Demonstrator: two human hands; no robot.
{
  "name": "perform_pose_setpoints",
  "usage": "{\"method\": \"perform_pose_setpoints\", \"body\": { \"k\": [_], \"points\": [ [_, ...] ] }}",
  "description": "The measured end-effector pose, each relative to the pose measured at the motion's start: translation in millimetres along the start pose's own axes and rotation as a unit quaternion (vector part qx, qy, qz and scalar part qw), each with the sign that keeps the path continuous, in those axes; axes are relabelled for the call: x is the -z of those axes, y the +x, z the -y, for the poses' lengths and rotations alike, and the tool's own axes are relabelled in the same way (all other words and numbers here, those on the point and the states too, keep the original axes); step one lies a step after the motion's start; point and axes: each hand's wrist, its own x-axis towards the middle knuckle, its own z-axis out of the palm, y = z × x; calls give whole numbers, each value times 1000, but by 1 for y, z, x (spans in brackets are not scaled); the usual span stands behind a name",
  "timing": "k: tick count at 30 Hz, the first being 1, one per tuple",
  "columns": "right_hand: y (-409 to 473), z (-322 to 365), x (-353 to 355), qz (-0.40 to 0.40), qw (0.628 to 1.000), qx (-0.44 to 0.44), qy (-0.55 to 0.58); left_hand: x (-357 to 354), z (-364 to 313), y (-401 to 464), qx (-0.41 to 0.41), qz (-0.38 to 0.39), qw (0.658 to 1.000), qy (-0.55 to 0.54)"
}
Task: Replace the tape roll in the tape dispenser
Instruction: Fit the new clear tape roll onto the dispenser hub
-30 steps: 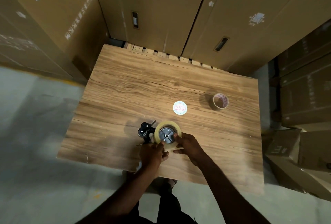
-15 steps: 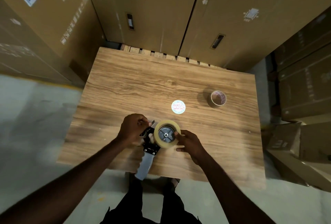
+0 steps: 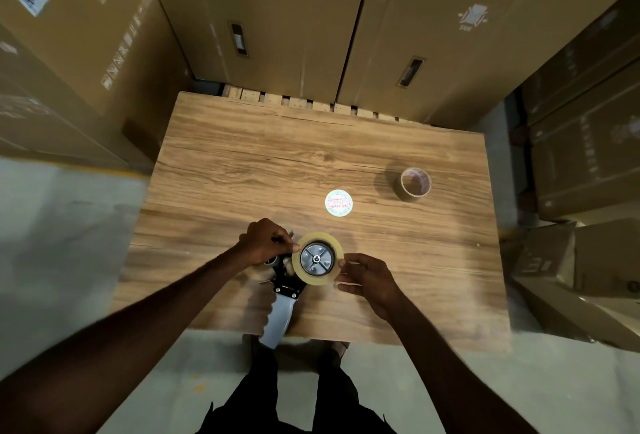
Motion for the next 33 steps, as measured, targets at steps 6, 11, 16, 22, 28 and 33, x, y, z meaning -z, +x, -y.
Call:
{"method": "perform_pose_setpoints", "body": {
  "k": [6,11,16,22,28,33],
  "points": [
    [3,2,2,-3,1000,7,-26,-2,-5,2,10,35,994,-101],
    [3,5,1,-2,999,7,-35,0,-2,4,20,6,993,-114],
    [4,1,0,-10,999,3,-52,0,-3,6,40,49,993,-98],
    [13,-8,-1,-18,999,-15,-41,-1,-2,14,44,58,997,-19],
    [13,-6,3,-2,999,-11,-43,-3,-5,14,53,37,997,-30],
    [13,-7,3,-4,999,-13,-39,-4,-1,13,53,40,997,-34]
  ]
}}
